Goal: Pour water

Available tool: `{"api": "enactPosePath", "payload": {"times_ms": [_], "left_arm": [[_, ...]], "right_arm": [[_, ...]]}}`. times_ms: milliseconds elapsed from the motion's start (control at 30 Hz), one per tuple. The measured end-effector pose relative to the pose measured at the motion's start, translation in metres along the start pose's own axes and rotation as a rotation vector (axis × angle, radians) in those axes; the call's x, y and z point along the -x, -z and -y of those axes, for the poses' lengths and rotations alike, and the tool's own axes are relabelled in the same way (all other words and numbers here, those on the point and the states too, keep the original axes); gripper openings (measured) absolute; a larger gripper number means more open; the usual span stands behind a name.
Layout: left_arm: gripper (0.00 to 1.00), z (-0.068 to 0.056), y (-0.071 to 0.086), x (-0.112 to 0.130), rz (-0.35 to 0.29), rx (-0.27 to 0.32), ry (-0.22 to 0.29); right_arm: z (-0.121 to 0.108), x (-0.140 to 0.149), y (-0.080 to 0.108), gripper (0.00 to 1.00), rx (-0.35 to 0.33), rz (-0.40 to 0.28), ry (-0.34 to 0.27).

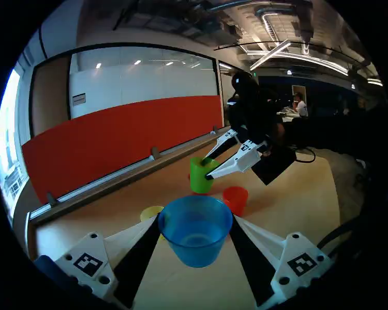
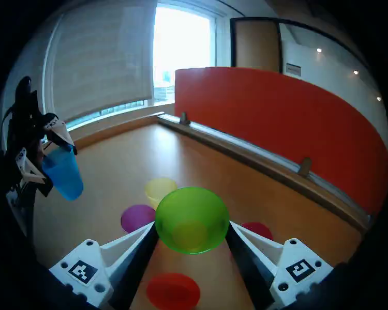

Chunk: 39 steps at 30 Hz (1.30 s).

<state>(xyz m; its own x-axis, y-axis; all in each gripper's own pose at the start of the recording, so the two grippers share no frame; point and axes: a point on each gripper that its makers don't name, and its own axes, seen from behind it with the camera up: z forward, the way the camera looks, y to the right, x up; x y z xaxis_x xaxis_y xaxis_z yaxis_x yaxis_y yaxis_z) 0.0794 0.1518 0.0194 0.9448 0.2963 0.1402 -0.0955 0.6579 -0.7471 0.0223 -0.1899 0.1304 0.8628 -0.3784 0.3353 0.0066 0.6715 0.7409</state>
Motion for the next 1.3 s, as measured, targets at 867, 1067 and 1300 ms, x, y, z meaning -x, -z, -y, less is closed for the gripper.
{"api": "enactPosePath", "payload": {"times_ms": [867, 1067, 1300], "left_arm": [[0.88, -0.012, 0.005, -0.031, -0.061, -0.009, 0.019], [0.88, -0.013, 0.005, -0.036, -0.072, -0.010, 0.023], [0.88, -0.015, 0.004, -0.045, -0.104, -0.006, 0.044]], "right_arm": [[0.044, -0.076, 0.062, 0.91, -0.015, -0.311, 0.032], [0.053, -0.089, 0.067, 0.92, -0.020, -0.376, 0.021], [0.059, -0.105, 0.076, 0.92, -0.026, -0.452, 0.013]]}}
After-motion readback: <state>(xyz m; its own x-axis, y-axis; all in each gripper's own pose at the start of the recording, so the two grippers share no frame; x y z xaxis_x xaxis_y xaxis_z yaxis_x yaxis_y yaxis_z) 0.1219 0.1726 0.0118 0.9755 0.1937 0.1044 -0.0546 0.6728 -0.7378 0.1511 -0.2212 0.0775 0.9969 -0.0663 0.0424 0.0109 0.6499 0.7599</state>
